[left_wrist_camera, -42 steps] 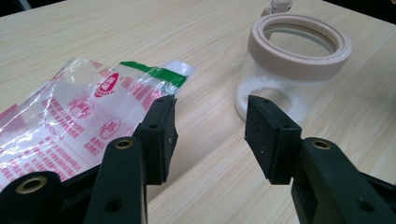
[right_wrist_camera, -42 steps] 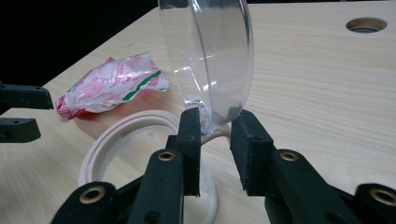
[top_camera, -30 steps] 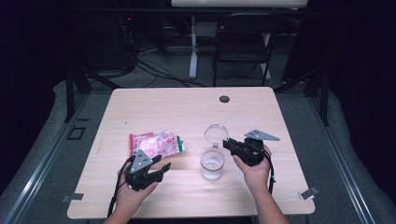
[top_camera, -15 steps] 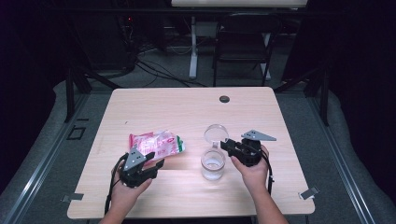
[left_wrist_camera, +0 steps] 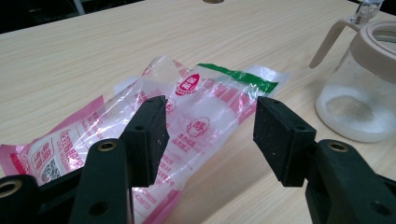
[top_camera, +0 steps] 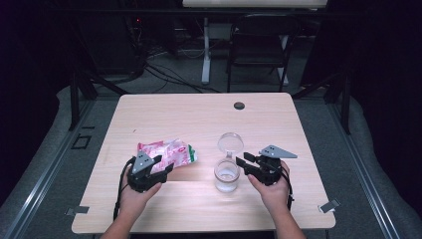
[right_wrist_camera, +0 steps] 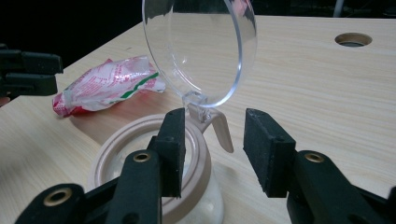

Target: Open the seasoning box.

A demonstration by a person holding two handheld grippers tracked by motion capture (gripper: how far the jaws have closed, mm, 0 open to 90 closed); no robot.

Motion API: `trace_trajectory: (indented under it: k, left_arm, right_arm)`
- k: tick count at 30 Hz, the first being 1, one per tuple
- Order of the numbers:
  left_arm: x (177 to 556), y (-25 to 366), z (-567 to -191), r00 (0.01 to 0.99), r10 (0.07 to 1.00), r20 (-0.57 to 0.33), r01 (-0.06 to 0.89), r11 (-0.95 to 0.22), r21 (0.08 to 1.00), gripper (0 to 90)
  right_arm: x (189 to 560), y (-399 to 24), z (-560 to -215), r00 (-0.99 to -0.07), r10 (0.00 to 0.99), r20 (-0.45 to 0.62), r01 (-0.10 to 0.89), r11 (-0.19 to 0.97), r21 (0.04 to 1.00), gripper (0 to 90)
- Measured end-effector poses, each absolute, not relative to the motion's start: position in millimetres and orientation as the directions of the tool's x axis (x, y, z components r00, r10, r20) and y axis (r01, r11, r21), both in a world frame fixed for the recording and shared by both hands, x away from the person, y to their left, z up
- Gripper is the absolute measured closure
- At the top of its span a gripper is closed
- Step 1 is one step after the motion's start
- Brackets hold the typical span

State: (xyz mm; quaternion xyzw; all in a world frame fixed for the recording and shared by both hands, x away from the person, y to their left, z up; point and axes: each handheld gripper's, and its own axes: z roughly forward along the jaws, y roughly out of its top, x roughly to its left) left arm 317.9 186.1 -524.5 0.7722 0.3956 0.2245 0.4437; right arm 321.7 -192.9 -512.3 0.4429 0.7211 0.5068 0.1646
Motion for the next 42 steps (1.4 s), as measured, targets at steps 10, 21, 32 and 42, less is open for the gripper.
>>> trace_trajectory:
  k: [10, 21, 32, 42]
  left_arm:
    - [321, 167, -524, 0.619, 0.783, 0.058, 0.372, -0.357, 0.857, 43.5]
    - [330, 147, -532, 0.651, 0.750, 0.118, 0.362, -0.443, 0.820, 47.0]
    - [338, 134, -539, 0.647, 0.750, 0.137, 0.366, -0.463, 0.807, 43.4]
    - [345, 126, -554, 0.630, 0.738, 0.241, 0.358, -0.551, 0.754, 40.5]
  right_arm:
    - [312, -201, -515, -0.537, 0.828, 0.162, 0.449, 0.118, 0.886, 52.9]
    - [302, -213, -520, -0.512, 0.848, 0.134, 0.441, 0.126, 0.889, 52.8]
    - [293, -218, -526, -0.494, 0.864, 0.097, 0.444, 0.155, 0.882, 51.7]
    - [293, -215, -531, -0.501, 0.859, 0.108, 0.457, 0.156, 0.876, 50.7]
